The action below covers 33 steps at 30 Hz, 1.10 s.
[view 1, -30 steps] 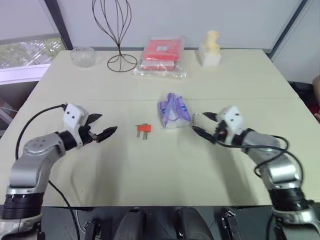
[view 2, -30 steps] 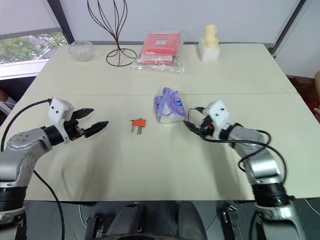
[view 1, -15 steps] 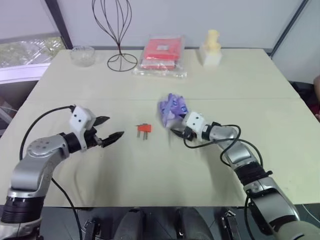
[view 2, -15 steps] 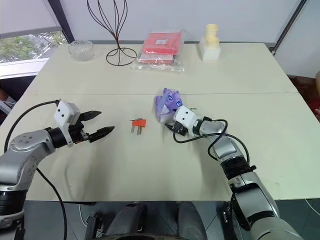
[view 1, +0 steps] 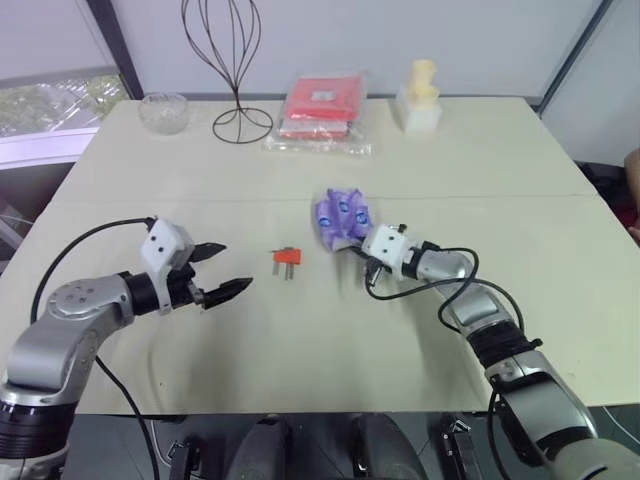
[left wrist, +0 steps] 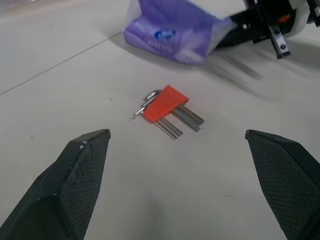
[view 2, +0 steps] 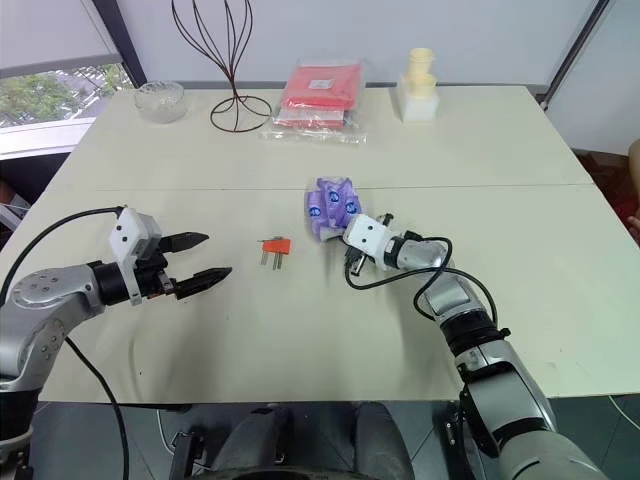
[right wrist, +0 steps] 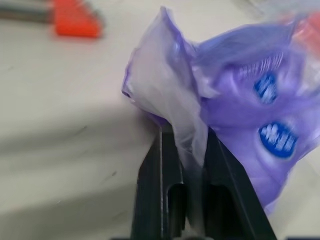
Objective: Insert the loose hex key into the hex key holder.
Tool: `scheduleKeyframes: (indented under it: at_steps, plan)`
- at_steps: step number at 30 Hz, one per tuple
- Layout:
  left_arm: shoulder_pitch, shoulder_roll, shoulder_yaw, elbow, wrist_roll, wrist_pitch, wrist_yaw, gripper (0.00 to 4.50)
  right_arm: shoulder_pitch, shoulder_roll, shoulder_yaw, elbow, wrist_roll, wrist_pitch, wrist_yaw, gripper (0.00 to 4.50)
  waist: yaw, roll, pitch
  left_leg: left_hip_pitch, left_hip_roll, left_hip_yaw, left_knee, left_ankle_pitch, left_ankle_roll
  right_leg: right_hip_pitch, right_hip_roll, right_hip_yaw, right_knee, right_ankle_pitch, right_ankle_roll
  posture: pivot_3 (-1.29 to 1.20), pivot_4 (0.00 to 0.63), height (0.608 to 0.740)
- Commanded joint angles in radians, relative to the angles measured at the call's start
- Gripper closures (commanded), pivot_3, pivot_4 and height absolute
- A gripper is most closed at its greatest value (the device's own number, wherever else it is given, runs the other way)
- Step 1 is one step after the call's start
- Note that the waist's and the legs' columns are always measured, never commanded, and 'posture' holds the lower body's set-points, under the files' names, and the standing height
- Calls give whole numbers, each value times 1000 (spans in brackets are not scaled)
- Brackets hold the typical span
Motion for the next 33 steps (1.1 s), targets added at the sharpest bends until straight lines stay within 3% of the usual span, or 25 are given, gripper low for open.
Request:
scheduleKeyframes:
  at_steps: [1,5,17,20,26,33]
  plan:
    - [-15,-10,14,-12,-4,-15,14,0,-69,-42,-112,-93,-66,-11,-197,4461,1,1,1,-1,0,0,0,1,-1,-1,0,0,0,0,0,0,150,740]
    - [-4,-30,-10,-40,-13,-5,18,0,0,-111,-180,-219,-180,170,-329,4461,10,1,0,-2,0,0,0,2,-4,-1,0,0,0,0,0,0,150,740]
    - [-44,-20,-64,-55,-34,22,-36,0,251,-211,-355,-490,-200,548,-325,4461,0,3,1,-2,0,1,0,0,1,-1,1,1,0,0,0,0,150,740]
    - [-56,-26,-77,-47,-30,22,-37,0,269,-216,-380,-500,-214,611,-330,3357,0,3,1,-1,0,1,0,-1,1,0,1,1,0,0,0,0,150,740]
    - [-78,-30,-94,-19,-23,13,-43,0,284,-215,-379,-534,-186,673,-292,170,1,3,1,-1,0,1,0,-1,1,0,0,1,0,0,0,0,150,740]
    - [-86,-25,-89,28,-9,-6,-55,0,296,-206,-406,-601,-114,614,-269,50,0,3,1,-1,0,1,0,-1,1,0,1,1,0,0,0,0,150,740]
